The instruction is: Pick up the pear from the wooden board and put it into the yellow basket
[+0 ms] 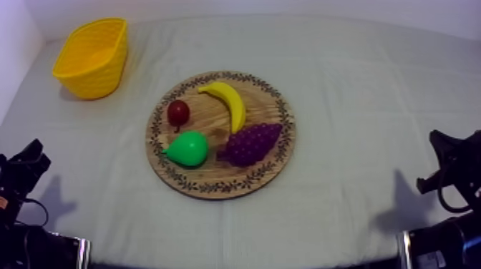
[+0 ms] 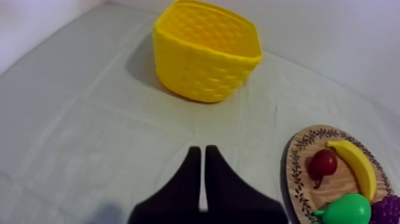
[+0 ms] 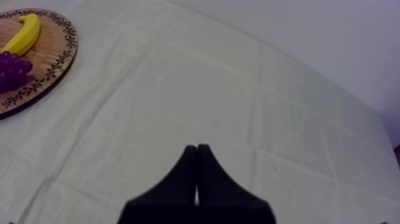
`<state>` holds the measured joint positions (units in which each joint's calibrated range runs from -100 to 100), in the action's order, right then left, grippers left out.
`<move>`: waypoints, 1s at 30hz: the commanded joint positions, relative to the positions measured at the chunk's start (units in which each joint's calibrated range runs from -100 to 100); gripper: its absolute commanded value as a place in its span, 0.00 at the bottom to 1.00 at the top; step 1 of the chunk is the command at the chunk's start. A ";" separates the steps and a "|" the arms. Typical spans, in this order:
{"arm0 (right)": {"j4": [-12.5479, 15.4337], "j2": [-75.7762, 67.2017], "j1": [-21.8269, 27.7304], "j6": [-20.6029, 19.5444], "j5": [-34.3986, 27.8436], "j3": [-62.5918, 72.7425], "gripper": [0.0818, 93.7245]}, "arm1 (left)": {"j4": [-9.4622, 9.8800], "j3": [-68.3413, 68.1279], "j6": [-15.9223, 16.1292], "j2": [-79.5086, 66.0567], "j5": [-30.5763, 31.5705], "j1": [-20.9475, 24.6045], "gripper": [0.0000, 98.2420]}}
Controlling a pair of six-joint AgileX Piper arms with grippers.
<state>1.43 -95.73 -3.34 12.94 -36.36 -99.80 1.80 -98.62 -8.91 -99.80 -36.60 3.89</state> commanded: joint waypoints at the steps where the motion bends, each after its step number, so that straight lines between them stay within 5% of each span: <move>1: 0.06 -0.03 -0.03 0.02 -0.02 0.02 0.00 | 0.03 -0.04 -0.01 -0.03 -0.02 -0.01 0.00; 21: 0.06 -0.03 -0.03 0.00 -0.02 0.02 0.00 | 0.03 -0.04 0.01 -0.03 -0.02 -0.01 0.00; 30: 0.06 -0.03 -0.03 0.01 -0.02 0.02 0.00 | 0.03 -0.04 7.14 -0.03 -0.02 -2.11 0.00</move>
<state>1.48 -95.73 -3.34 12.83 -36.36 -99.80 1.80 -98.62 -3.69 -99.80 -36.60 2.37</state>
